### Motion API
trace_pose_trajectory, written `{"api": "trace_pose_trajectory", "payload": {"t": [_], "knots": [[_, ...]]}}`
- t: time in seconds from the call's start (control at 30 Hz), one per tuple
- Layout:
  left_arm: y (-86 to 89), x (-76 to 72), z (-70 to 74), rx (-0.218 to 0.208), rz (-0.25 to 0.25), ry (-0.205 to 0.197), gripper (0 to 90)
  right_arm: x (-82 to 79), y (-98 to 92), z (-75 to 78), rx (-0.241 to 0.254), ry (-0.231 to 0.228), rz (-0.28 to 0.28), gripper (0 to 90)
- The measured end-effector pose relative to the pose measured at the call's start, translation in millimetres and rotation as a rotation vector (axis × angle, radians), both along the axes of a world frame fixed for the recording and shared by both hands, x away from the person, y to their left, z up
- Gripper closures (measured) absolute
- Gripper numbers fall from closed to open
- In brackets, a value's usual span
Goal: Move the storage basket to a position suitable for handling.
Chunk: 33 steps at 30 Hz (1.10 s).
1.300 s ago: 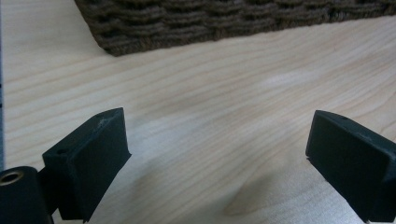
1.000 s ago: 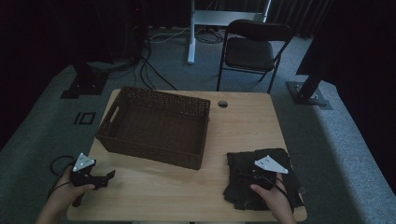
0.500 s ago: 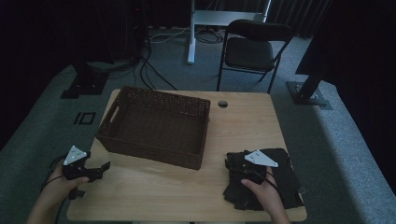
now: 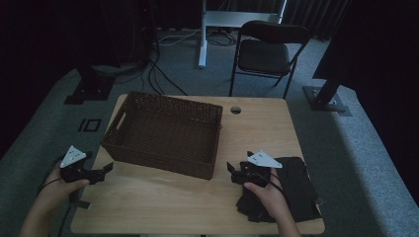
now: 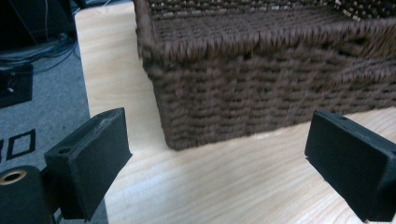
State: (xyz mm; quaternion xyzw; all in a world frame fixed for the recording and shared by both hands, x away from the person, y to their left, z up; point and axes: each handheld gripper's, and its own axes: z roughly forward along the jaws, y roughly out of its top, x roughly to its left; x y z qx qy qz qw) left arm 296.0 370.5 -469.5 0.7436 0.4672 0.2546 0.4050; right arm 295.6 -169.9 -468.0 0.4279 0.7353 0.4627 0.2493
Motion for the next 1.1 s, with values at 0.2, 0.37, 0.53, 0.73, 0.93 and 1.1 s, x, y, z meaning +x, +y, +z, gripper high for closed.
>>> {"api": "trace_pose_trajectory", "payload": {"t": [0.2, 0.37, 0.53, 0.73, 0.93, 1.1], "knots": [[2.1, 8.7, 10.9, -0.039, -0.001, -0.035, 6.9, 7.7, 13.4, 5.9, 0.005, -0.007, 0.016, 13.3], [4.3, 15.0, 17.5, -0.056, 0.0, -0.049, 6.9, 12.1, 23.6, 10.5, 0.011, -0.013, 0.029, 13.3], [8.2, 25.5, 21.4, -0.065, 0.01, -0.065, 6.9, 16.3, 30.8, 13.4, 0.009, -0.017, 0.031, 13.3], [7.0, 42.0, 24.6, -0.098, 0.013, -0.071, 6.9, 21.4, 34.9, 14.5, 0.023, -0.013, 0.015, 13.3], [8.1, 56.6, 22.0, -0.097, 0.056, -0.059, 6.9, 25.8, 38.3, 13.5, 0.026, -0.015, 0.003, 13.3], [7.7, 68.2, 10.4, -0.098, 0.117, -0.057, 7.8, 31.5, 43.6, 11.0, 0.018, -0.024, -0.014, 13.4]]}}
